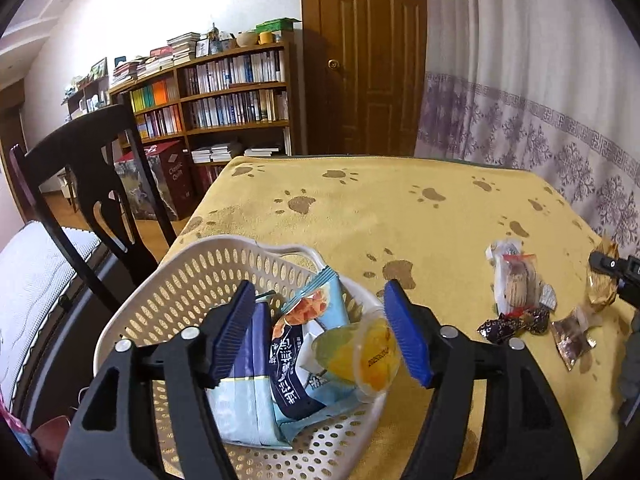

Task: Organize snacks
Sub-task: 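Lower the jelly cup into the white basket and open the left tool, then carry the brown snack bag toward the basket with the right tool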

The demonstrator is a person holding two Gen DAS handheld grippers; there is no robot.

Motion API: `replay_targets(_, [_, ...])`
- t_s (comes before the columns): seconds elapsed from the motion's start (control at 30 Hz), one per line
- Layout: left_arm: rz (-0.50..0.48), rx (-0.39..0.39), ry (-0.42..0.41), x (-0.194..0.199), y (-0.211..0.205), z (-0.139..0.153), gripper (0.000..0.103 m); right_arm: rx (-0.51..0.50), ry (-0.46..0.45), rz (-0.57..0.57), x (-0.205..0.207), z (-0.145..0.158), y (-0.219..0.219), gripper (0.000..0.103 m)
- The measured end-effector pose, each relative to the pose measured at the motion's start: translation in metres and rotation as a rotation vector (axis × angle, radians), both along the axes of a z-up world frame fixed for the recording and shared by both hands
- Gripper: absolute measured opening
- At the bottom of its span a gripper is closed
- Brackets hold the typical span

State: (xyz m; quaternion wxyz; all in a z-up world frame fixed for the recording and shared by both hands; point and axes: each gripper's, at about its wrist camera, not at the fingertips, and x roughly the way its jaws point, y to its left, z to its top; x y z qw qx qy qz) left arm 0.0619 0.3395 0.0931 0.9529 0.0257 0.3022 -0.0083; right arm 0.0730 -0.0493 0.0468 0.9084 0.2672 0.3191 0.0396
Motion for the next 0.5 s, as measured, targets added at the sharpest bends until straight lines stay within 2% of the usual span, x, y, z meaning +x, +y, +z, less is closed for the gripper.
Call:
replay_targets(0.1, [0.02, 0.047, -0.028, 0.0, 0.002, -0.001, 0.078, 0.001, 0.003, -0.001, 0.0, -0.001, -0.001, 0.05])
replay_targets(0.23, [0.075, 0.067, -0.046, 0.0, 0.017, 0.004, 0.079, 0.0, 0.002, -0.001, 0.0, -0.001, -0.001, 0.05])
replay_targets(0.33, [0.156, 0.081, -0.036, 0.002, 0.036, 0.005, 0.079, 0.001, 0.003, -0.001, 0.001, -0.001, -0.001, 0.05])
replay_targets(0.5, [0.277, 0.052, 0.018, 0.01, 0.069, -0.002, 0.079, -0.001, 0.004, 0.001, 0.001, -0.002, -0.002, 0.05])
